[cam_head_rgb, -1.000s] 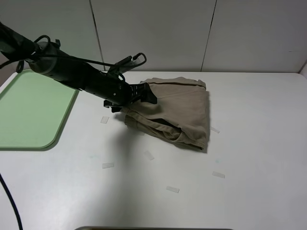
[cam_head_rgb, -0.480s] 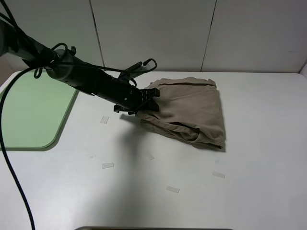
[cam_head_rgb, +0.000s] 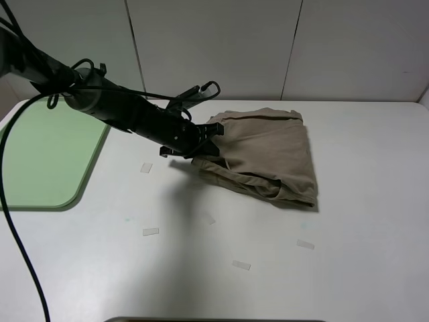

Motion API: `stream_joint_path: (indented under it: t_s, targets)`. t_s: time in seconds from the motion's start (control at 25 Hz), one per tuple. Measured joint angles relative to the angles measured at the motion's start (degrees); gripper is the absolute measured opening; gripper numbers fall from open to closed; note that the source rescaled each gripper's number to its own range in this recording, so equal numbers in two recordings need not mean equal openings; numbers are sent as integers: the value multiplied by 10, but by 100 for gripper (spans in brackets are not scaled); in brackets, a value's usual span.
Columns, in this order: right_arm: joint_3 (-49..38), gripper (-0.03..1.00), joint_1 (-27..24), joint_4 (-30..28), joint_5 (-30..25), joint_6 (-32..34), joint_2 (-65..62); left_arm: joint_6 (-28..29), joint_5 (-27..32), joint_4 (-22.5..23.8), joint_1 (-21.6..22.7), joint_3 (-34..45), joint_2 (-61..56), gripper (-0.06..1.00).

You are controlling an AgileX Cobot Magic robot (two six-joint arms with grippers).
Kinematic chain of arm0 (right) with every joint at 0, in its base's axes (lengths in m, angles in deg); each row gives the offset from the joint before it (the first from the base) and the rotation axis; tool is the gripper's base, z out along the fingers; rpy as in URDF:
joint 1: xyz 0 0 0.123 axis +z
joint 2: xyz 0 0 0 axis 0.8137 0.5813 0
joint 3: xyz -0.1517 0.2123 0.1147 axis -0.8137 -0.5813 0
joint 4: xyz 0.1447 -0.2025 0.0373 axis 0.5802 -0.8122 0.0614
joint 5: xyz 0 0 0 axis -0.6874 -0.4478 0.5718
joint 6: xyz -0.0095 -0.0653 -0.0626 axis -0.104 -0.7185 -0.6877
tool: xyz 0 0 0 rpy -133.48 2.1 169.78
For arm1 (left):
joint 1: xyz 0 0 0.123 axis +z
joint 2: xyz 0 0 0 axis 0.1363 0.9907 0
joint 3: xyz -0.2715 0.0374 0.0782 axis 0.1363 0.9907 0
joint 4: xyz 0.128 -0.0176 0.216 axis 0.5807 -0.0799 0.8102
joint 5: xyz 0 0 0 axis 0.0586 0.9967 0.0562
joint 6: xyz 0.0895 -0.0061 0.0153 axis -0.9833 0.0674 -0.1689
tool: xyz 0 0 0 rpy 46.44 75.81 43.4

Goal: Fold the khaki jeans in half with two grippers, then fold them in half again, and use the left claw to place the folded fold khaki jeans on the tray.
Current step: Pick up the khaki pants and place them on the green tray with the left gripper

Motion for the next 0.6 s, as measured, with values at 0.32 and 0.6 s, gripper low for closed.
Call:
stream_joint_path:
  t_s: [0.32, 0.6]
  targets:
    - [0, 100, 0, -12, 0, 0, 0, 147, -7, 226, 5, -27, -47, 2]
    - [0, 100, 0, -13, 0, 0, 0, 395, 10, 535, 37, -30, -105, 2]
